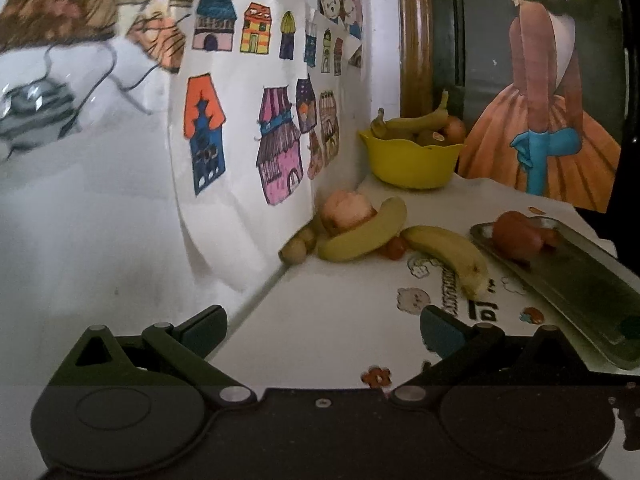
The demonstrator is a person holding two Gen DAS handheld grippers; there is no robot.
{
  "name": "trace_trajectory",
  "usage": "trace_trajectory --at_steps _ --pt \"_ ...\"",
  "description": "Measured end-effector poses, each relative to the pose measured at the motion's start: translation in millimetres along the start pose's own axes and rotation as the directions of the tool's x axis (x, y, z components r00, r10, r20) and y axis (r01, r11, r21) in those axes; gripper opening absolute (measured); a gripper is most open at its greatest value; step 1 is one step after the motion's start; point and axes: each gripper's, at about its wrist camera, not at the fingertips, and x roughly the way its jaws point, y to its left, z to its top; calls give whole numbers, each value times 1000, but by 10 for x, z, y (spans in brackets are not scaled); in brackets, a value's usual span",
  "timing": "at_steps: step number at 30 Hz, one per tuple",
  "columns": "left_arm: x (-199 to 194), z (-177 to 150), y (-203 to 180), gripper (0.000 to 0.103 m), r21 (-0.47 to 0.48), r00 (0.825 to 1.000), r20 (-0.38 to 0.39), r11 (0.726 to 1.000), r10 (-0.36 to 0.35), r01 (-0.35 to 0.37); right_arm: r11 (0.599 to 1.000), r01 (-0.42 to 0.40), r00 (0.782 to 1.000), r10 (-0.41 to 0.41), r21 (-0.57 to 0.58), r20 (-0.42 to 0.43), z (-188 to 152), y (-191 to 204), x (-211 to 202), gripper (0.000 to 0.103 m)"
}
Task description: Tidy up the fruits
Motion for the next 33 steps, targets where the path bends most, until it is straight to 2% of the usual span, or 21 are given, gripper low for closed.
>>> trace_trajectory --at_steps 14,22,28,33 --pt "354 153 -100 102 44 1000 -18 999 8 -7 1000 -28 1000 28 7 1 92 -70 249 103" --pt "533 197 -178 102 107 1000 -16 994 3 -1 999 -38 999 38 -1 -7 102 -137 372 103" --pt "628 196 -244 102 195 994 74 978 -84 69 998 -53 999 53 -35 -2 183 -159 496 103" --pt "807 264 -336 102 247 992 88 967 -90 66 996 -64 998 64 -60 7 293 -187 645 103"
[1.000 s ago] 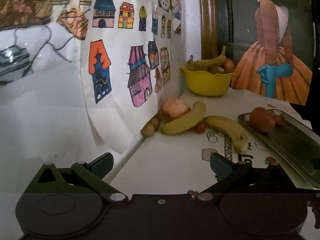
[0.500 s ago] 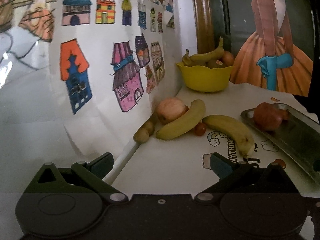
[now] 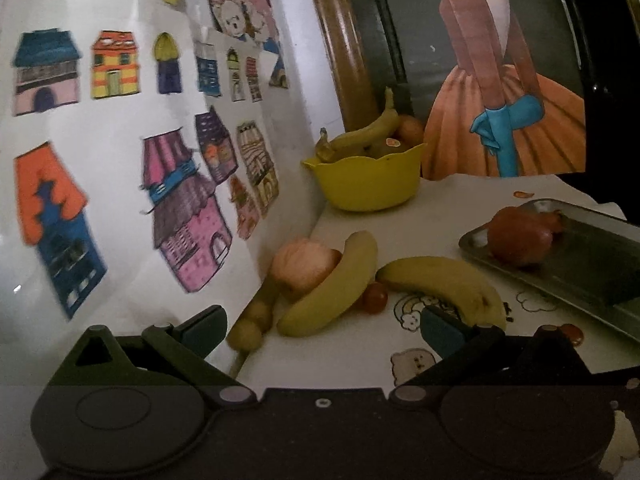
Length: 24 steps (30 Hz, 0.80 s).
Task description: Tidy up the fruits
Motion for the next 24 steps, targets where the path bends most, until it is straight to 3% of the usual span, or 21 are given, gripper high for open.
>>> trace_trajectory --at_steps 9,13,24 --pt "406 108 -45 102 -7 999 -29 999 -42 41 996 -33 999 35 -87 17 146 -19 230 101" --pt "598 136 -20 102 -55 996 -68 997 -58 55 995 -48 999 50 -92 16 215 -28 322 100" --pt "864 207 5 90 -71 990 -100 993 -102 95 988 -67 998 69 -142 8 352 62 464 96"
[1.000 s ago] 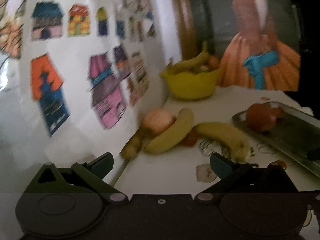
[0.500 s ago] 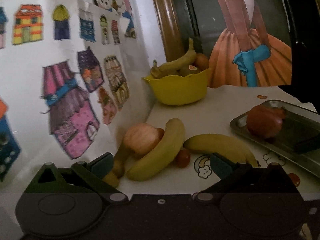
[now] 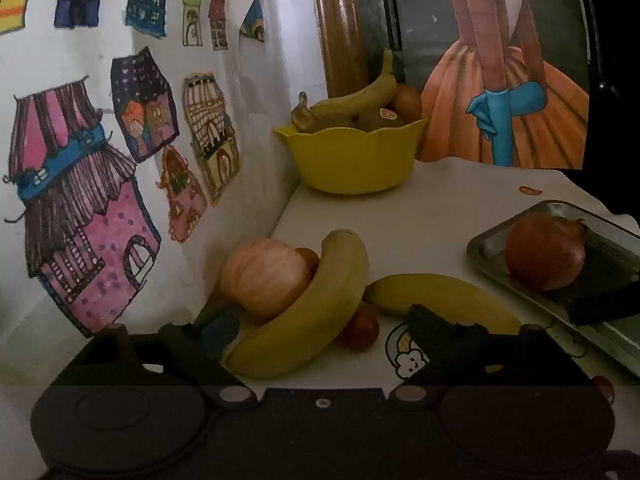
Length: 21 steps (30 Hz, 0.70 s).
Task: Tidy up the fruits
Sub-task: 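Close the right gripper on the curved banana while the left gripper reaches the other banana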
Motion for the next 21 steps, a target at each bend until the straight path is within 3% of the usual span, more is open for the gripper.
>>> trace_trajectory --at_steps 5,15,21 --pt "75 23 62 78 -36 999 -25 999 -24 23 1000 1 1000 -1 -16 -8 71 -8 85 93" --pt "215 75 135 76 -69 997 -59 997 -42 38 999 -22 997 25 39 -70 194 -147 357 81" --pt "256 108 140 69 -91 996 -81 995 -43 35 998 -10 995 16 66 -95 226 -191 462 72"
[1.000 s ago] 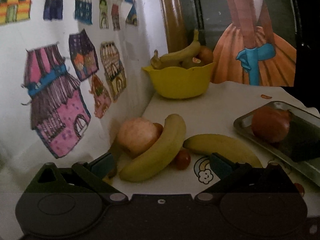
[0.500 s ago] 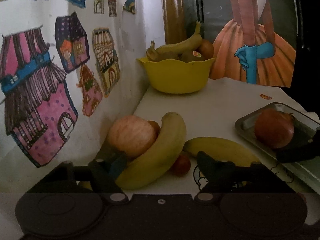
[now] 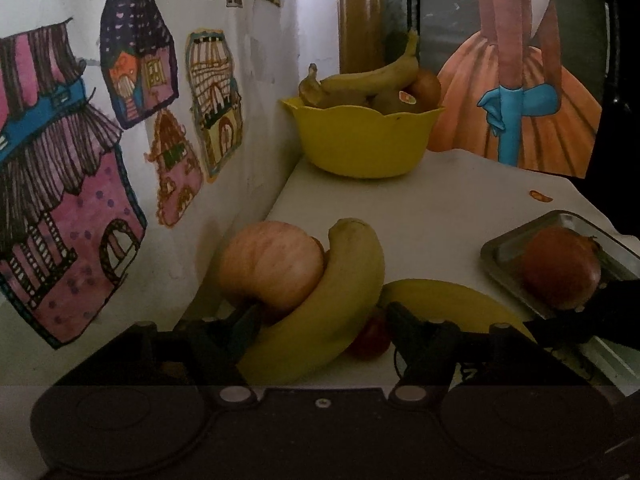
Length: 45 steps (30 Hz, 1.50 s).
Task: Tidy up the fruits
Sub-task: 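Close the right gripper on the curved banana while the left gripper reaches the other banana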
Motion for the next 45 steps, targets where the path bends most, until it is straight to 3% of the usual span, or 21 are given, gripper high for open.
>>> trace_trajectory --at_steps 9,21,26,45 --pt "-45 27 10 60 -36 1000 -29 999 -7 6 1000 19 1000 -19 15 -6 -26 -28 -5 58" --pt "41 54 8 61 -59 998 -41 998 -41 39 1000 24 1000 -24 10 -1 -24 -16 17 59" --pt "6 66 -29 54 -59 998 -47 998 -41 38 1000 23 1000 -23 12 0 -29 -23 8 57" --pt "-585 -249 -188 43 -78 995 -61 994 -75 70 999 5 1000 -4 51 -22 -291 36 -370 52"
